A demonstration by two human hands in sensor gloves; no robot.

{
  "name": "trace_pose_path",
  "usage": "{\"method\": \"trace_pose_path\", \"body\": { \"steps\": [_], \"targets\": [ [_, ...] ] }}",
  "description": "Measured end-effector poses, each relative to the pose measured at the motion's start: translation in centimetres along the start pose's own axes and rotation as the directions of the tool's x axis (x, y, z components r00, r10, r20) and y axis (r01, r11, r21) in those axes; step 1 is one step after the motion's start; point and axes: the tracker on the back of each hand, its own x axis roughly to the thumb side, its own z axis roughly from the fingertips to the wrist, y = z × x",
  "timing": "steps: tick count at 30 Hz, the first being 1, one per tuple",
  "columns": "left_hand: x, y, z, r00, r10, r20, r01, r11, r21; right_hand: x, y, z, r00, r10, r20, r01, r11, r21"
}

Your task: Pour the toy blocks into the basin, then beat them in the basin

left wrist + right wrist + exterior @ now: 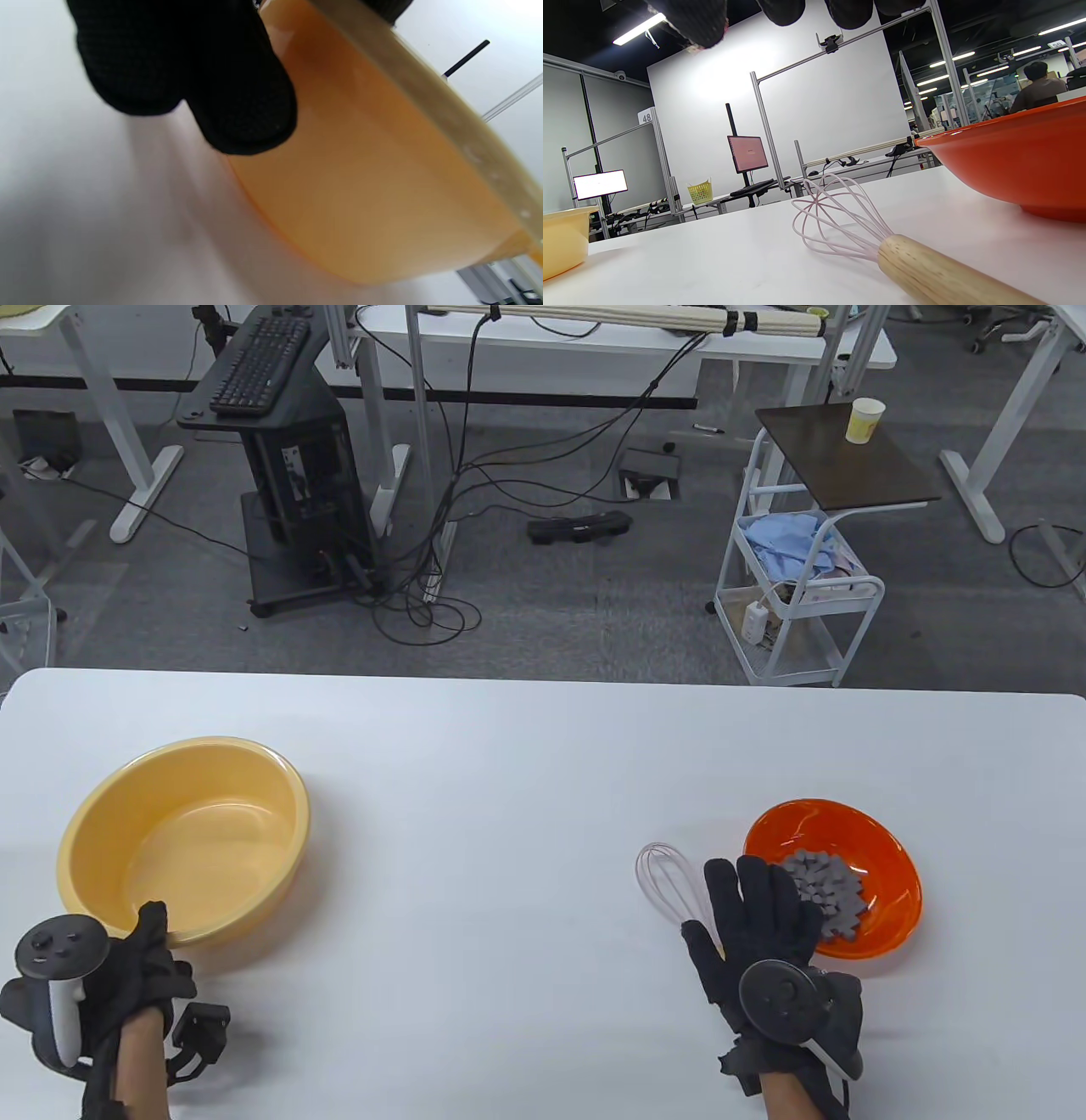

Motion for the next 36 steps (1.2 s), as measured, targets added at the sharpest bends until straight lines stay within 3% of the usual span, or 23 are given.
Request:
{"method": "trace_pose_path", "body": {
  "steps": [3, 8, 10, 21, 36],
  "targets": [
    [-0.5, -0.3, -0.3, 0.988, 0.152, 0.014, -0.151, 0.988, -0.009, -0.2, -0.1, 0.1, 1.0, -0.003, -0.008, 0.003, 1.0, -0.007],
    [-0.3, -0.8, 0.2, 0.962, 0.258, 0.086, -0.262, 0.964, 0.045, -0.6, 0.1, 0.0, 1.0, -0.008, -0.02, 0.008, 1.0, 0.003],
    [0.3, -1.0, 0.5, 0.963, 0.238, 0.13, -0.246, 0.968, 0.052, -0.7, 0.1, 0.0, 1.0, -0.011, -0.025, 0.011, 1.0, 0.005],
    [6.5, -4.3, 4.6, 0.869, 0.304, 0.39, -0.233, 0.947, -0.22, -1.7, -0.2, 0.1, 0.997, -0.029, -0.067, 0.029, 1.0, -0.003],
    [9.6, -10.9, 9.4, 0.8, 0.353, 0.484, -0.077, 0.862, -0.501, -3.3, -1.3, 0.6, 0.989, -0.058, -0.135, 0.051, 0.997, -0.056]
  ]
}}
